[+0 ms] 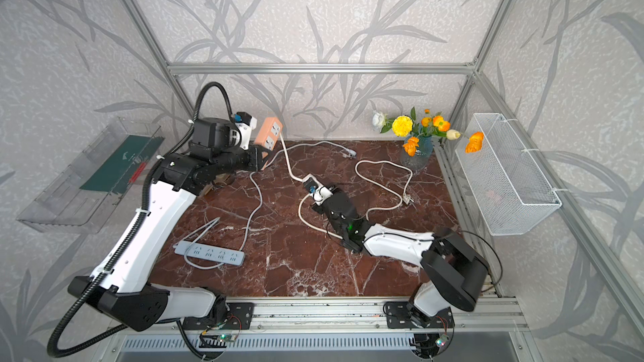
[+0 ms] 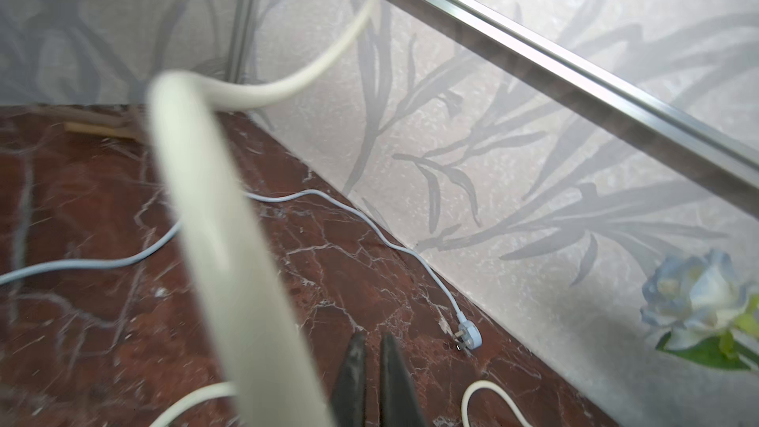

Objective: Wrap the cord around the power strip
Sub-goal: Wrap the power cord around the power strip.

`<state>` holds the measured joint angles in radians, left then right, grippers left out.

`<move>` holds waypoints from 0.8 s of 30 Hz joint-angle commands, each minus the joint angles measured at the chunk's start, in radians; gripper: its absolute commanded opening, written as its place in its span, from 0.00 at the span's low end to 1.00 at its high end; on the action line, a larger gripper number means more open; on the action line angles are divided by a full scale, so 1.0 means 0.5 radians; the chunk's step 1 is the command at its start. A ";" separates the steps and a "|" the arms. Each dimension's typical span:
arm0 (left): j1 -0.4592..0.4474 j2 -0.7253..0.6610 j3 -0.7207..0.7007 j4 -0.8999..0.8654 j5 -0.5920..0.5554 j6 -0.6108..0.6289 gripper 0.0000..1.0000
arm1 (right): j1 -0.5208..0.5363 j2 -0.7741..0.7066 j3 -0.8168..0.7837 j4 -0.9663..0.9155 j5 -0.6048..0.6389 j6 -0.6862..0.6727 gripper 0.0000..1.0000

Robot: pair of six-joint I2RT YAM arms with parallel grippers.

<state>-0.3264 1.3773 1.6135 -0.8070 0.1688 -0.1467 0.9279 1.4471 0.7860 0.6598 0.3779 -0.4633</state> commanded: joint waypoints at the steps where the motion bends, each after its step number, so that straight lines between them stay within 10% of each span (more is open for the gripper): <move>1: -0.001 0.077 -0.182 0.121 -0.207 0.379 0.00 | 0.077 -0.288 0.157 -0.571 -0.291 -0.395 0.00; 17: -0.224 -0.195 -0.764 0.056 1.111 1.254 0.00 | -0.348 -0.245 1.248 -1.695 -0.890 -0.414 0.00; 24: -0.337 -0.325 -0.711 -0.003 1.356 1.401 0.00 | -0.551 0.037 1.618 -2.355 -1.172 -0.482 0.00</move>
<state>-0.4843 1.2709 1.2350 -0.8169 0.6868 0.4622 0.7055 1.4357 1.5719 -0.3599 -0.0998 -0.7189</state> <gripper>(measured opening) 0.317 0.088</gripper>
